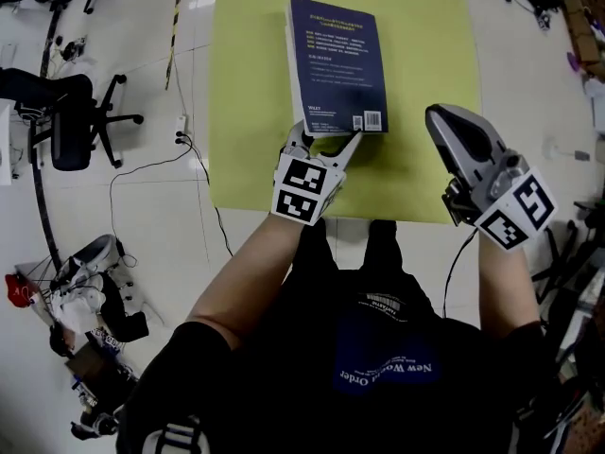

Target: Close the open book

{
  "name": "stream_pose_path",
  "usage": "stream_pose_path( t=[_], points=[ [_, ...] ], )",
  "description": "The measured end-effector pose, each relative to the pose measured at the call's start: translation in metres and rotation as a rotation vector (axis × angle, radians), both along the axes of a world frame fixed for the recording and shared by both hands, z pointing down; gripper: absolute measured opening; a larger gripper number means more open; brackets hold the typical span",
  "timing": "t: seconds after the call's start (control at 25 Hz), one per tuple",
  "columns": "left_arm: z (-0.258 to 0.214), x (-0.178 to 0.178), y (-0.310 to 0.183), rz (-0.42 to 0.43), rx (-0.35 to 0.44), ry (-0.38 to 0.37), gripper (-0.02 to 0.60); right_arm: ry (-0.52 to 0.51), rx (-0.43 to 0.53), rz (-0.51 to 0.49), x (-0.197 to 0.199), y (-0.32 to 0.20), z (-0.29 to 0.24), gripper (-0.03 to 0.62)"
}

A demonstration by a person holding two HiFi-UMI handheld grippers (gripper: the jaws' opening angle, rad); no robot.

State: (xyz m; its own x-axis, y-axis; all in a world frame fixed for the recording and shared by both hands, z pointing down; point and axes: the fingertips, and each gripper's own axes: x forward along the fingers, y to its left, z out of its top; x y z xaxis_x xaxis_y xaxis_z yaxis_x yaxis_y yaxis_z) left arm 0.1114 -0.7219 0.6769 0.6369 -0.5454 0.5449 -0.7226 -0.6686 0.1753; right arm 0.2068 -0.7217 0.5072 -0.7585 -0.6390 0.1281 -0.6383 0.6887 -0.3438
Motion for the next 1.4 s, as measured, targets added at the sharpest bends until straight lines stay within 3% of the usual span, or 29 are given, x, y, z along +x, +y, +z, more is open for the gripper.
stream_pose_path(
  t=[0.08, 0.28, 0.44, 0.64, 0.84, 1.0, 1.32, 1.4],
  points=[
    [0.008, -0.018, -0.002, -0.068, -0.108, 0.078, 0.268, 0.010, -0.012, -0.019, -0.017, -0.003, 0.001, -0.015],
    [0.019, -0.048, 0.002, -0.206, -0.286, 0.210, 0.273, 0.018, -0.044, -0.057, -0.050, -0.013, 0.013, -0.015],
    [0.019, -0.084, 0.009, -0.292, -0.333, 0.279, 0.272, 0.022, -0.053, -0.086, -0.074, -0.018, 0.021, -0.015],
    [-0.019, -0.148, -0.001, -0.357, -0.203, 0.275, 0.272, 0.023, -0.069, -0.103, -0.092, -0.020, 0.016, -0.015],
    [-0.096, -0.181, 0.000, -0.303, -0.043, 0.258, 0.272, 0.036, -0.036, -0.098, -0.088, -0.015, -0.023, -0.015],
    [-0.188, -0.165, 0.008, -0.163, 0.133, 0.305, 0.272, 0.050, 0.035, -0.072, -0.065, -0.006, -0.080, -0.015],
    [-0.324, -0.116, 0.047, 0.042, 0.341, 0.407, 0.268, 0.108, 0.117, -0.016, -0.014, 0.039, -0.155, -0.015],
    [-0.339, -0.106, 0.054, 0.074, 0.374, 0.423, 0.193, 0.121, 0.131, 0.022, -0.001, 0.044, -0.160, -0.015]
  ],
)
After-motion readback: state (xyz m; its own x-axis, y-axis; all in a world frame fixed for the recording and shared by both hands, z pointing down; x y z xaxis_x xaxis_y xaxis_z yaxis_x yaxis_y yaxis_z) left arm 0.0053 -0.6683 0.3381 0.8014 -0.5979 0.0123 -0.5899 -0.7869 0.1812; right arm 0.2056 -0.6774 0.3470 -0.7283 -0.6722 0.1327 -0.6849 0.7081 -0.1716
